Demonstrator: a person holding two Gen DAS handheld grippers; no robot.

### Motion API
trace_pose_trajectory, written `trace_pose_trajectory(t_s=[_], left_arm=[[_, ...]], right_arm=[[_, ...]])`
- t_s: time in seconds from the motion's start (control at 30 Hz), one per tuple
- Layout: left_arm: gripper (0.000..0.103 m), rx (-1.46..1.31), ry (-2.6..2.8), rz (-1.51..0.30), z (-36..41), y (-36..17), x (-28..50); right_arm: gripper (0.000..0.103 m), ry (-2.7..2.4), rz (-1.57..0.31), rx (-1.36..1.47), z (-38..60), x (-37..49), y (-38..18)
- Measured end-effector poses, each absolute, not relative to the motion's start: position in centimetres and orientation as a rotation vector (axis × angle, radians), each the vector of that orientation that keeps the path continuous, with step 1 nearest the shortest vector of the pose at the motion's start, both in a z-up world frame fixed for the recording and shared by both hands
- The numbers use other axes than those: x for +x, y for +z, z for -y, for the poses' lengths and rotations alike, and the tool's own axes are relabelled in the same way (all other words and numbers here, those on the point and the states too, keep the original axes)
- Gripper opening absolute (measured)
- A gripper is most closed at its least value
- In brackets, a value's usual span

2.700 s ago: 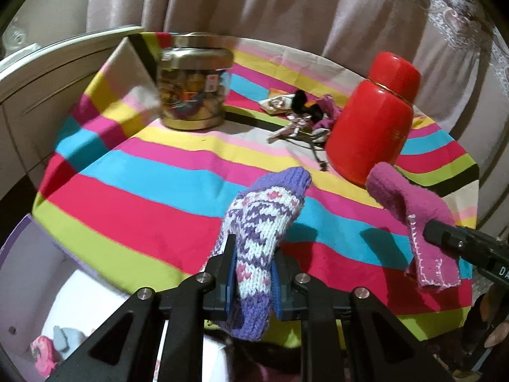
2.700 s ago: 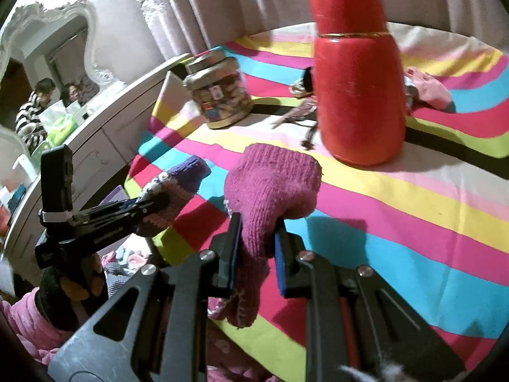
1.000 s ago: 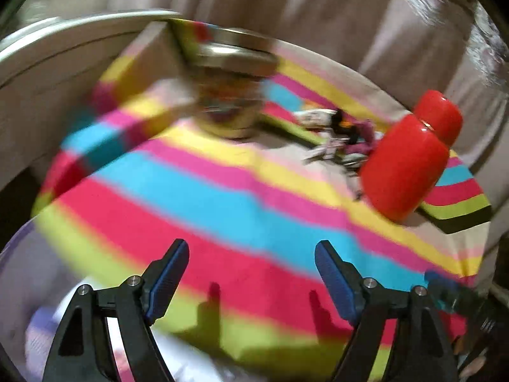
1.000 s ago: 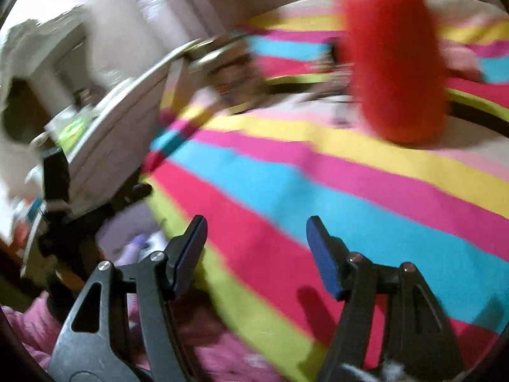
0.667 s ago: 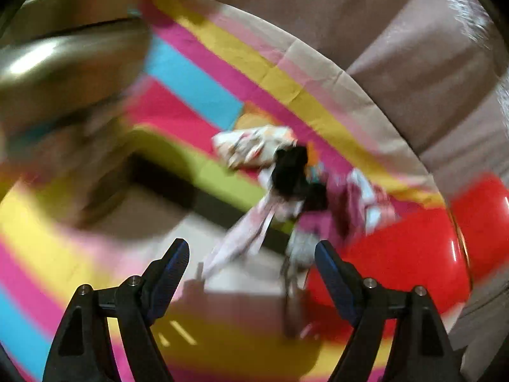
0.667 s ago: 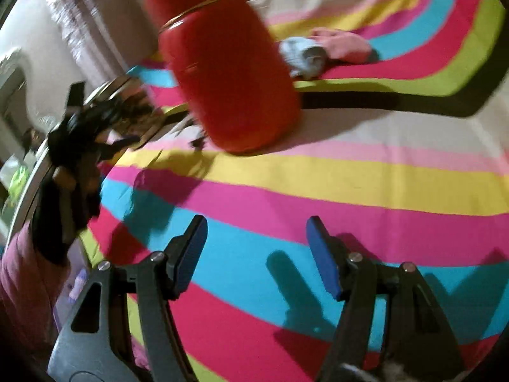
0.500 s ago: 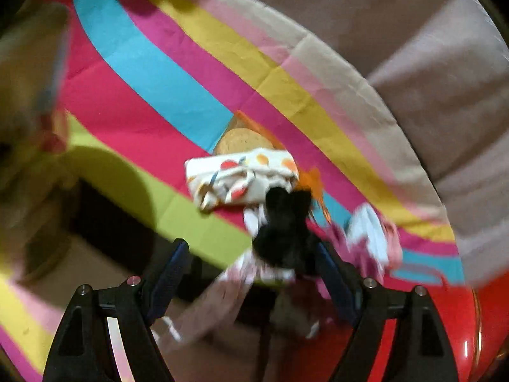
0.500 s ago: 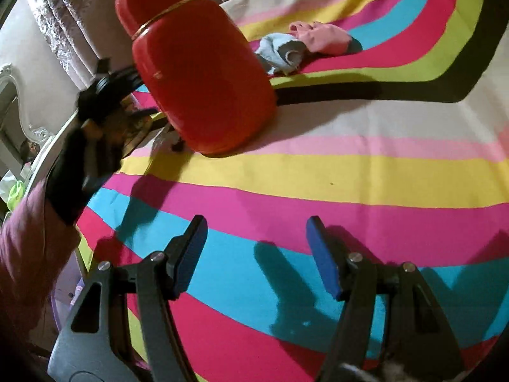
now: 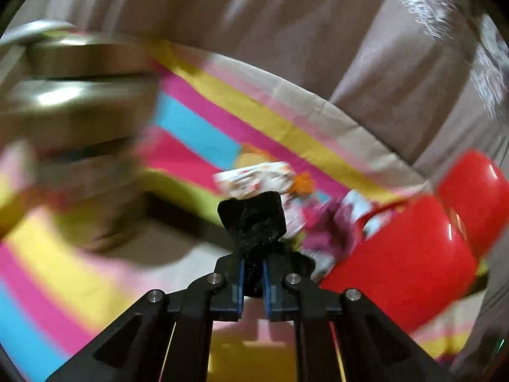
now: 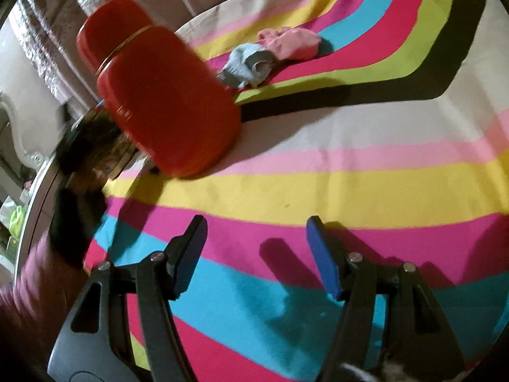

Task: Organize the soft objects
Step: 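Return to the table and grasp the black velvet pouch with the left tool, then grasp the light blue towel cloth with the right tool while the left tool holds the pouch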

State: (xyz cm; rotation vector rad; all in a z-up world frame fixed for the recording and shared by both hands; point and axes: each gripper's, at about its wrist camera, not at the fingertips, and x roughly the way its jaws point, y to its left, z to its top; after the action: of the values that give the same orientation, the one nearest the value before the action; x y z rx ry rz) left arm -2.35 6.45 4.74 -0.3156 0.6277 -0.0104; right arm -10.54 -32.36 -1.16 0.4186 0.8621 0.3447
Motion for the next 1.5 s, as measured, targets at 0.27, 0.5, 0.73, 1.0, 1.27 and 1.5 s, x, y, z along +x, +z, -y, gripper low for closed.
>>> trace_pose_trajectory(t_s=[0.27,0.5,0.73,1.0,1.27,1.5], left_arm=[[0.010,-0.377,0.023,-0.701,-10.6,1.6,-5.8],[0.014,-0.423,0.000,-0.804,-11.0,-0.4,-3.7],[0.014,-0.447,-0.009,-0.797,-11.2,-0.6,-3.9],[0.014,-0.475,-0.015,-0.789,-11.7,0.0,-4.3],[0.014,-0.496,-0.017,-0.785,-11.8,-0.1,-4.2],[0.014,-0.507,-0.013,-0.781,-11.7,-0.1,-4.3]], right_arm=[[0.068,0.305,-0.827,0.407,34.3,-4.1,0.3],[0.068,0.263,-0.819,0.316,34.1,4.3,0.8],[0.068,0.456,-0.875,0.514,33.7,10.8,-0.7],[0.068,0.773,-0.920,0.725,33.5,16.4,0.1],[0.068,0.754,-1.043,0.475,27.5,19.7,-0.4],[0.018,0.516,-0.933,0.190,27.0,17.3,0.1]])
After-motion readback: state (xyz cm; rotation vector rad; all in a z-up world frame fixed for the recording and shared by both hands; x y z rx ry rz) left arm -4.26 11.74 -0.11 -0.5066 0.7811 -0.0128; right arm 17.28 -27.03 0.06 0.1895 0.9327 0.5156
